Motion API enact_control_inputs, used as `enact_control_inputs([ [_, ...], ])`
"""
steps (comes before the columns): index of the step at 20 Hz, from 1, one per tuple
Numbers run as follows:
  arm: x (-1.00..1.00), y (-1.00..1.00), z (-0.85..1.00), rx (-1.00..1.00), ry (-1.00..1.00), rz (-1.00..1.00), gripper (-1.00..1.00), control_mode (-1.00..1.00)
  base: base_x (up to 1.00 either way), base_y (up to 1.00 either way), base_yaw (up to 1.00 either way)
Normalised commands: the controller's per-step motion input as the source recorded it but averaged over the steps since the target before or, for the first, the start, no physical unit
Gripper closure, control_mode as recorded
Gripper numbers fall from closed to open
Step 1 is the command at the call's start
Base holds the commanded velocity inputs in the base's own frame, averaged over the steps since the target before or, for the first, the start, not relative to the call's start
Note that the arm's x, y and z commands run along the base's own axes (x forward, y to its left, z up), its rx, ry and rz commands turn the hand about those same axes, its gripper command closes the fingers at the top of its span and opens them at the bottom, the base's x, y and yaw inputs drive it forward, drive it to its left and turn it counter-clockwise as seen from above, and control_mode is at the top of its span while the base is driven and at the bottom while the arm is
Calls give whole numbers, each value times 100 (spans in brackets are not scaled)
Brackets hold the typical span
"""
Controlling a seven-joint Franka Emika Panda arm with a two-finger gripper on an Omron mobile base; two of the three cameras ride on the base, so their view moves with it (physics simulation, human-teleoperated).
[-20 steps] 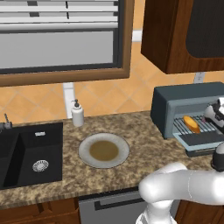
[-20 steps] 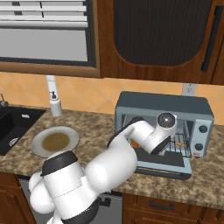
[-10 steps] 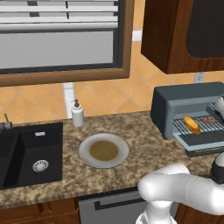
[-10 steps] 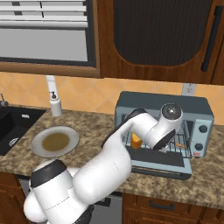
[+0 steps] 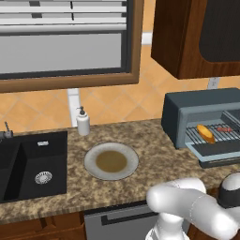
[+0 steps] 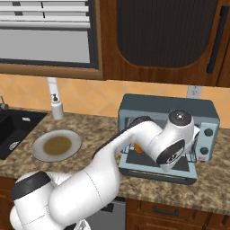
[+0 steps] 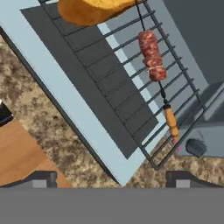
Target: Pick up the kebab skewer and baguette bread, and place them inside the toaster oven. Close the toaster oven door and start by setting the timer.
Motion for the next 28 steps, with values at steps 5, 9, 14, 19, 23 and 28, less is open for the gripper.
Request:
enact_control_inputs([
  [5,-18,2,-18,0,30,-92,-100,-100,0,0,0],
  [9,-5,-3,-46,0,25,-89,-100,-100,0,0,0],
  [14,37,0,-23,0,7,-69,-100,-100,0,0,0],
  [19,53,4,-10,0,6,-55,-100,-100,0,0,0],
  [23,4,-3,-22,-2,0,-37,-100,-100,0,0,0],
  [28,0,1,-33,-8,-11,-34,-100,-100,0,0,0],
])
